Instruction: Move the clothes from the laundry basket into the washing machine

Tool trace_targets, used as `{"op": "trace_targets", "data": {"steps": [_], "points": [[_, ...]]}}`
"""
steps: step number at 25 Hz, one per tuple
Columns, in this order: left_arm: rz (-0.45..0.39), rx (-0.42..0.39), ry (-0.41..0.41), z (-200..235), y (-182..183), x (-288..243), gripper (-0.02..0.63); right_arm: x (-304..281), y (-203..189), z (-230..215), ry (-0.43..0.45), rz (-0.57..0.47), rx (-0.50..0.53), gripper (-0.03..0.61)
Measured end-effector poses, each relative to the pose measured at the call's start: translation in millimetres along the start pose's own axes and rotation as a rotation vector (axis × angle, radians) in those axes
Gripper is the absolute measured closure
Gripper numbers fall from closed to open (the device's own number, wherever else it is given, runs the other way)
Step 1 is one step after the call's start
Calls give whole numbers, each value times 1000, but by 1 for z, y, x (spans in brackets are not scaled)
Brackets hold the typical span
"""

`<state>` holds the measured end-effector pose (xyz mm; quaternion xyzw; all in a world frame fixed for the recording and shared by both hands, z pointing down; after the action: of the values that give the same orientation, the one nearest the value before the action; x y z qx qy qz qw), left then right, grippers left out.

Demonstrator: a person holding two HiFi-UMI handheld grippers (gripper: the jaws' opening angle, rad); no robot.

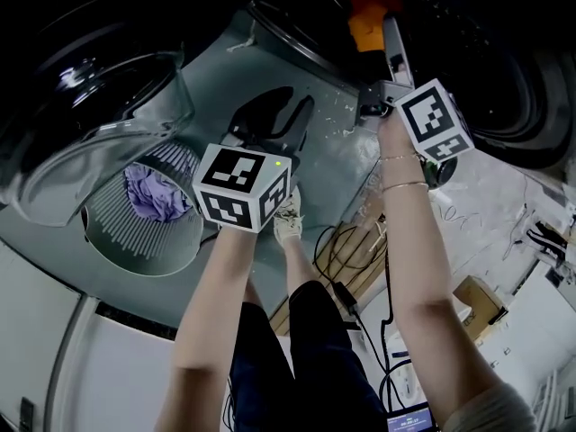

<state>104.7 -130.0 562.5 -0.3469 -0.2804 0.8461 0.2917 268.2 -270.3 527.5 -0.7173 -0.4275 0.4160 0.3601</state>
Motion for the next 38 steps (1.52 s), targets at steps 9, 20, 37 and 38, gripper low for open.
{"op": "trace_targets", "data": {"steps": [9,20,37,38], "points": [[-27,-1,21,-9,4,66,499,62,-13,98,186,57,65,285],[-107,137,212,22,-18,216,502,160,-84,262,565,329,297,552],[-102,427,647,182,-163,338,487,226,-284,385,918,811,354,552],[-88,454,661,191,-172,337,469,224,-292,385,908,824,354,552]]}}
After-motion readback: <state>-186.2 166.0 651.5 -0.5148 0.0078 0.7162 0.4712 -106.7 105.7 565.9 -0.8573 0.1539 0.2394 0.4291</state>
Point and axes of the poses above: the fingertips, and each gripper's own axes: x backward along the fingers, z to its left, y out of its top, the point moved 3 cm from there along x, backward along the fingers, and after that the axes turned 2 degrees about x, right-handed, at the moved point
